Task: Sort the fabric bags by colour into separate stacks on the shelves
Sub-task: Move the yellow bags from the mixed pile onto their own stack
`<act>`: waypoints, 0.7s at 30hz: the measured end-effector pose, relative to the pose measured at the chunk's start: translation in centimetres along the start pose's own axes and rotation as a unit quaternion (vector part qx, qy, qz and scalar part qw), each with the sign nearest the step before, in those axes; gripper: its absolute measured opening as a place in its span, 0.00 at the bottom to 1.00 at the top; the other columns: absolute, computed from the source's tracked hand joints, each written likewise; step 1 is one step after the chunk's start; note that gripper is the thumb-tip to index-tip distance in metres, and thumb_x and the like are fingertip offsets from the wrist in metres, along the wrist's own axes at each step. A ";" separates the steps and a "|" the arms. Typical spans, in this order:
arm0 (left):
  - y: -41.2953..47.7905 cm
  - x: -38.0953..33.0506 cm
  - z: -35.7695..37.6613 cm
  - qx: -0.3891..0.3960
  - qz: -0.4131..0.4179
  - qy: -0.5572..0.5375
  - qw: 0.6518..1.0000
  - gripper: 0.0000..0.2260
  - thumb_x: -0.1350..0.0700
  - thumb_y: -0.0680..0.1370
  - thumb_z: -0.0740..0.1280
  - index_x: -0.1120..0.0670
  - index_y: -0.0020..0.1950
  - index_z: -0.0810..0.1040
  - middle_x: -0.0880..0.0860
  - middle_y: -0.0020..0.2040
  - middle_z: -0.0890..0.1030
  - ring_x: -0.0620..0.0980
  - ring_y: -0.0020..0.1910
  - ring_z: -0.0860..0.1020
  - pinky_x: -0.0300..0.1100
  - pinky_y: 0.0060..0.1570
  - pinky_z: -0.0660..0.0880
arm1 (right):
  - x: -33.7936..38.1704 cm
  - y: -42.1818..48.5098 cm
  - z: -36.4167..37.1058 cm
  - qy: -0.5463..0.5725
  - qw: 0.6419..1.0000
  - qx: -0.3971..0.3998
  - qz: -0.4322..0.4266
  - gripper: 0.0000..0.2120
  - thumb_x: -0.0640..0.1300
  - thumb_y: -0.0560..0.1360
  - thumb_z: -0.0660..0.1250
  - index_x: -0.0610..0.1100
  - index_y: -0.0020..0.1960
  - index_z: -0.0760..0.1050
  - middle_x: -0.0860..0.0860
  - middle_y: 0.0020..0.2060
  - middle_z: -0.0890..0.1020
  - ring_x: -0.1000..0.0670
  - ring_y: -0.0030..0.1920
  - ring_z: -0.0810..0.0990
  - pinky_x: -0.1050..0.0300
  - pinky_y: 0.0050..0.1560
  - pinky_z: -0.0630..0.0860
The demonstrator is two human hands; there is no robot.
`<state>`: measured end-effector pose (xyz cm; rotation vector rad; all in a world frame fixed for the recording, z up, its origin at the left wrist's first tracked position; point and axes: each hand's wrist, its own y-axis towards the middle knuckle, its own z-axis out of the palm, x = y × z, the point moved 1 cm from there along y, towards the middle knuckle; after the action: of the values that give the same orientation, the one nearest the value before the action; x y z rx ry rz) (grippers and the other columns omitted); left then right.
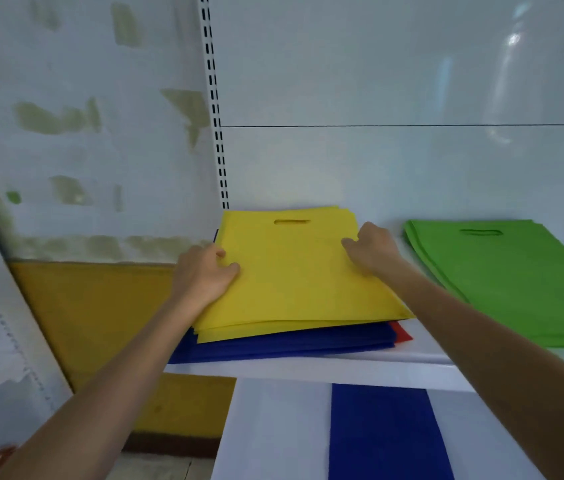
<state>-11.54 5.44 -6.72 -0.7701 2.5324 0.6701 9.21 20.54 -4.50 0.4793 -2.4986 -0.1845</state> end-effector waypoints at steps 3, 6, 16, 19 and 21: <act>-0.4 0.3 0.1 -0.030 0.020 -0.038 0.999 0.15 0.53 0.75 0.66 0.55 0.61 0.75 0.55 0.60 0.76 0.53 0.59 0.73 0.45 0.57 0.70 | 1.0 -1.2 1.9 -0.080 0.995 -0.032 0.046 0.16 0.43 0.78 0.58 0.36 0.62 0.67 0.40 0.62 0.70 0.40 0.63 0.67 0.49 0.57 0.69; -0.9 0.3 -0.2 -0.103 0.041 -0.050 0.993 0.13 0.60 0.75 0.65 0.55 0.60 0.75 0.55 0.57 0.77 0.52 0.56 0.75 0.48 0.56 0.72 | 1.1 -1.6 2.7 -0.073 0.990 -0.076 0.089 0.18 0.44 0.77 0.58 0.35 0.64 0.64 0.39 0.63 0.68 0.40 0.64 0.65 0.48 0.59 0.68; -0.8 0.7 0.0 -0.126 0.016 -0.060 0.990 0.13 0.62 0.79 0.60 0.56 0.63 0.71 0.57 0.52 0.80 0.55 0.47 0.78 0.45 0.39 0.74 | 0.9 -1.9 2.1 0.003 0.979 -0.198 0.055 0.08 0.40 0.77 0.61 0.38 0.55 0.69 0.40 0.50 0.79 0.39 0.50 0.77 0.53 0.42 0.67; -1.1 0.6 -0.3 -0.151 0.056 -0.050 0.986 0.10 0.63 0.78 0.59 0.55 0.55 0.77 0.57 0.51 0.81 0.56 0.46 0.78 0.47 0.41 0.75 | 1.3 -2.0 2.1 -0.060 0.970 -0.236 0.022 0.08 0.41 0.78 0.61 0.40 0.56 0.71 0.42 0.58 0.74 0.41 0.58 0.71 0.49 0.53 0.67; -1.2 0.4 -0.6 -0.153 0.083 -0.007 0.985 0.11 0.64 0.78 0.59 0.55 0.52 0.80 0.56 0.52 0.80 0.56 0.48 0.78 0.48 0.46 0.72 | 1.3 -2.3 1.8 -0.066 0.968 -0.240 0.017 0.09 0.40 0.77 0.61 0.40 0.57 0.71 0.42 0.61 0.71 0.41 0.61 0.69 0.48 0.55 0.67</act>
<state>-11.24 4.13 -6.83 -0.6505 2.5312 1.1365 7.86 18.00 -5.83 0.2270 -2.4677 -0.8085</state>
